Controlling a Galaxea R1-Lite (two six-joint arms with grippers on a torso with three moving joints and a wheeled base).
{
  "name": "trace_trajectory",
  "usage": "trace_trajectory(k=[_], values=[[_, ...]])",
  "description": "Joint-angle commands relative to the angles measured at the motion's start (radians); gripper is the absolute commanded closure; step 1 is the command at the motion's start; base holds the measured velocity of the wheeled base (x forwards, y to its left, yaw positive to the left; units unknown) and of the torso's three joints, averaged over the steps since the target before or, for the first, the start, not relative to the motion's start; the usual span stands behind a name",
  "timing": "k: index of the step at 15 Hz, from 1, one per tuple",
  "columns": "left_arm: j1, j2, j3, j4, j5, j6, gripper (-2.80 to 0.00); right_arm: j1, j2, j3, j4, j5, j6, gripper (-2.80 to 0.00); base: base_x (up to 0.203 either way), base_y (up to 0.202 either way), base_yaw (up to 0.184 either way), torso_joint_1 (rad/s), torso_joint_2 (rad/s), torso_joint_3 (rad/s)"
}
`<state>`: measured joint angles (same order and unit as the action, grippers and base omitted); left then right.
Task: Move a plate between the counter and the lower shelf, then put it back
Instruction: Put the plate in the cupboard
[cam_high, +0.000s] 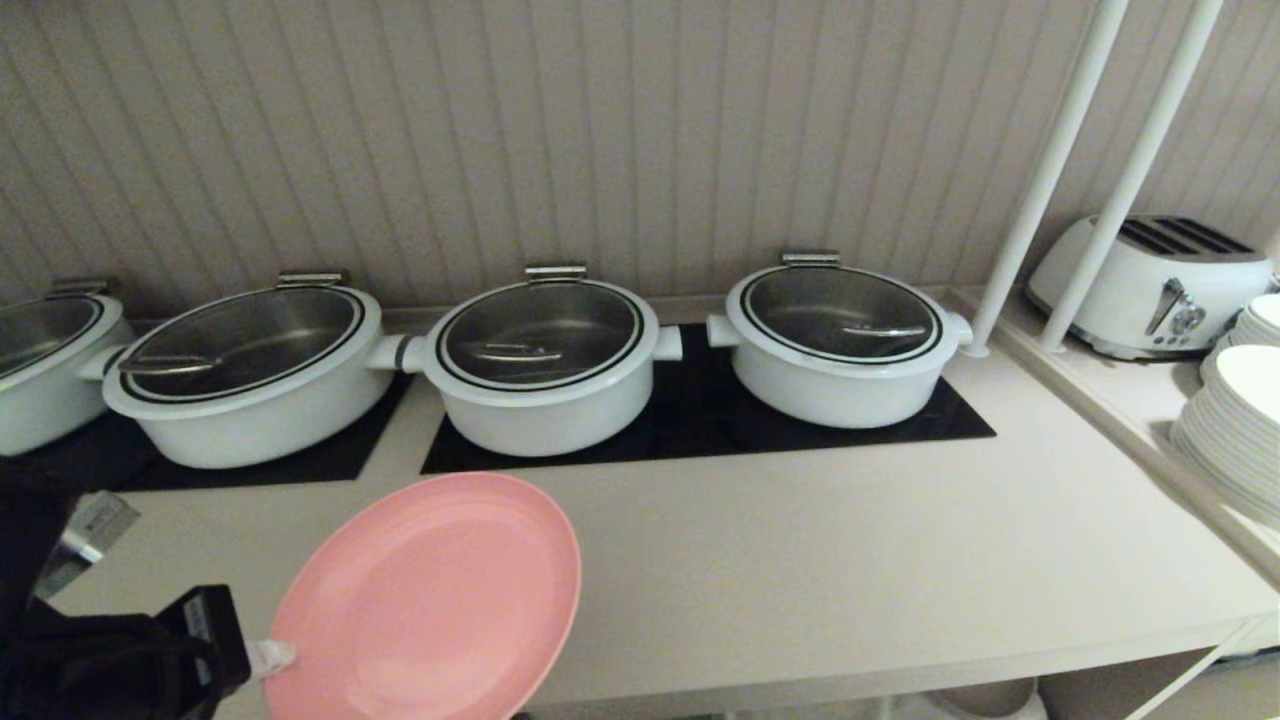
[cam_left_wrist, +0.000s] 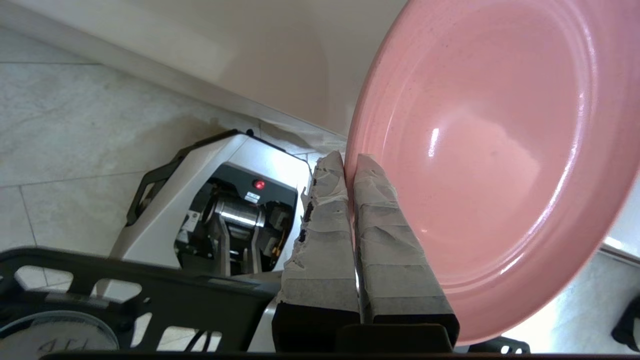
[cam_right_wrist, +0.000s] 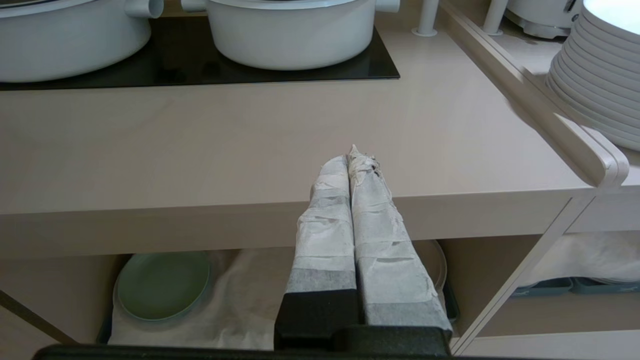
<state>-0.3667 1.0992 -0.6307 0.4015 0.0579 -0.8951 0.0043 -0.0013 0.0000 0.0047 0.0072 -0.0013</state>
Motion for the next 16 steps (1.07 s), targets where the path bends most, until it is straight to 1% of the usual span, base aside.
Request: trace_trajectory(k=[1,4,6,10,14,16], values=[[-0.001,-0.076,0.049,0.003,0.015,0.005,0.0,0.0,0.001,0.0,0.0,0.0,0.0,0.0,0.0,0.0,0.0,0.0,0.0,0.0],[-0.001,-0.175,0.121,0.007,0.029,0.018,0.0,0.0,0.001,0.0,0.0,0.0,0.0,0.0,0.0,0.0,0.0,0.0,0.0,0.0],[-0.001,-0.229,0.133,0.046,0.031,0.019,0.0,0.0,0.001,0.0,0.0,0.0,0.0,0.0,0.0,0.0,0.0,0.0,0.0,0.0],[-0.003,-0.234,0.132,0.063,0.03,0.021,0.0,0.0,0.001,0.0,0.0,0.0,0.0,0.0,0.0,0.0,0.0,0.0,0.0,0.0],[-0.004,-0.231,0.137,0.065,0.03,0.073,0.0,0.0,0.001,0.0,0.0,0.0,0.0,0.0,0.0,0.0,0.0,0.0,0.0,0.0],[-0.004,-0.229,0.137,0.065,0.03,0.077,0.0,0.0,0.001,0.0,0.0,0.0,0.0,0.0,0.0,0.0,0.0,0.0,0.0,0.0]])
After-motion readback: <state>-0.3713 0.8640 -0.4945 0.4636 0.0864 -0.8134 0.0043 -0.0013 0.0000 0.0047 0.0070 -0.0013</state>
